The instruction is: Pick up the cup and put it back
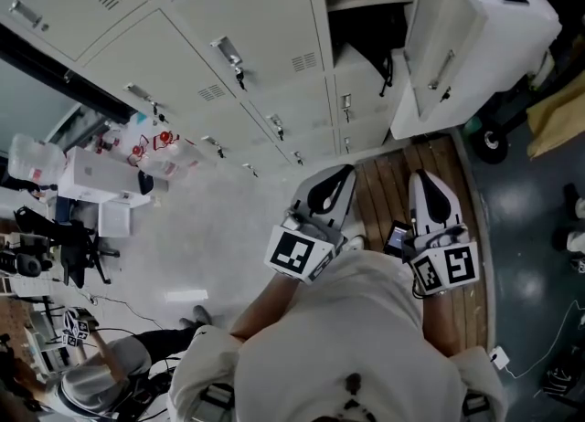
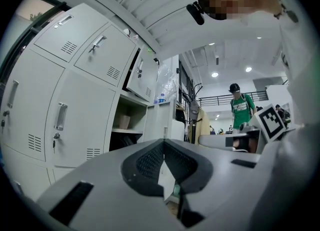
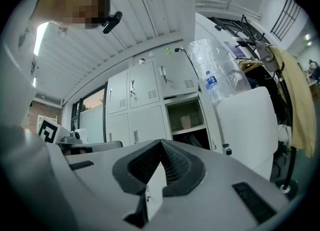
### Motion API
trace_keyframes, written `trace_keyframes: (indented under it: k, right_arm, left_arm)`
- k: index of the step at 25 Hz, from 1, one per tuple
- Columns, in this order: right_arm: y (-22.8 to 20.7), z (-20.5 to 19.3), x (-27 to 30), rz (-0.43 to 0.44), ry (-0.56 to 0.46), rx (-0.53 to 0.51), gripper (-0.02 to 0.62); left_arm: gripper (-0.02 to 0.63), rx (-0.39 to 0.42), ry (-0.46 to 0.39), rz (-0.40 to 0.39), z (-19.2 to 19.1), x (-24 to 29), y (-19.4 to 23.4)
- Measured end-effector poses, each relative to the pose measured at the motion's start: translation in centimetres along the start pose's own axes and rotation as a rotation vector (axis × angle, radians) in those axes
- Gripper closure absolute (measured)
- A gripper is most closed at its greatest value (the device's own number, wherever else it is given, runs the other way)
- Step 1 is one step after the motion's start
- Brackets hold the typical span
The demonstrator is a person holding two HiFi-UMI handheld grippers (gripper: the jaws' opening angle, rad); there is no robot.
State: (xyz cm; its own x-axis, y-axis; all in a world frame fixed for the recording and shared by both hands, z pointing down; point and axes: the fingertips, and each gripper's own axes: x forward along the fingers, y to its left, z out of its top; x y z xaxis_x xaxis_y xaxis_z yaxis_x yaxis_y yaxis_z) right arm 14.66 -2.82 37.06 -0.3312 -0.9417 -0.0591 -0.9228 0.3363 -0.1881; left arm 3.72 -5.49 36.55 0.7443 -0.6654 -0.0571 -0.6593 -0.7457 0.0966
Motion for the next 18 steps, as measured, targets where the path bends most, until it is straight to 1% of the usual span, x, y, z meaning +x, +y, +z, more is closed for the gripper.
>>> trace_keyframes:
  k: [11,18]
  right_arm:
    - [1.5,-0.9,-0.1,0.038,0.015,0.006,0.569]
    - [1.6,-0.3,-0.4,0.040,0.000,-0.006,0.569]
  left_arm:
    - [0.598,0.005,0.003,0.035,-0.1,-1.9,0.1]
    - [0.598,0.014,0.005,0.020,0.1,-1.7,-0.6]
